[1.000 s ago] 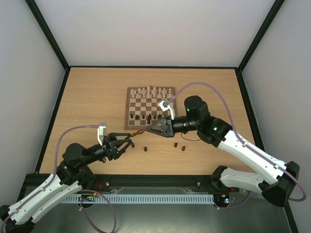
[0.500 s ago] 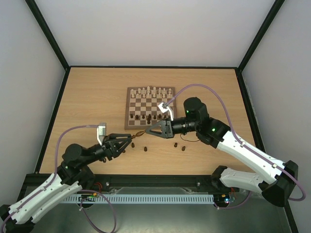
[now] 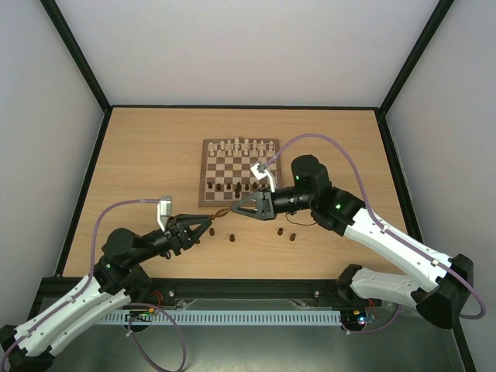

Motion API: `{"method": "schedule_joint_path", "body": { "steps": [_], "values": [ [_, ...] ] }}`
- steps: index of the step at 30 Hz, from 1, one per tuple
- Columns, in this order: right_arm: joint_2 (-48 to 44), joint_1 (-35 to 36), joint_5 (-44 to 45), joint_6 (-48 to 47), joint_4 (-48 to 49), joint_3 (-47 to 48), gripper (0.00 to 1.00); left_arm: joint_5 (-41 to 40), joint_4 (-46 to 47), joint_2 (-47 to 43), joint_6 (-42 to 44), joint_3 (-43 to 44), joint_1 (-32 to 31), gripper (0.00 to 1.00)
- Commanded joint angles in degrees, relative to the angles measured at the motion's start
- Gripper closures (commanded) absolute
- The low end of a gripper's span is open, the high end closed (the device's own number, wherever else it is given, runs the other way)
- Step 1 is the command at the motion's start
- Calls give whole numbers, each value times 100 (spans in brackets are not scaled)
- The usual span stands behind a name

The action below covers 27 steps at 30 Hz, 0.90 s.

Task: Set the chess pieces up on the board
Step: Pick up the chess piece at the center of the board.

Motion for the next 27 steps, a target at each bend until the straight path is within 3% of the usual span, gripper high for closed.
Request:
{"method": "schedule_joint_path", "body": {
  "steps": [1,6,11,20,27],
  "values": [
    [33,-27,-150,26,174,-31,86,-3,287,63,40,-44,-29,76],
    [34,-22,-149,14,166,-53,86,-30,324,122,36,-35,-30,90],
    [26,-26,-16,-102,15,-31,86,-105,191,279,67,30,-22,91],
    [-13,-92,906,-740,-1139,196,86,-867,-1913,281,557,953,-17,91],
    [500,-100,2691,-1308,-2312,557,86,-1908,-3626,1058,720,1743,-21,91]
  ]
}}
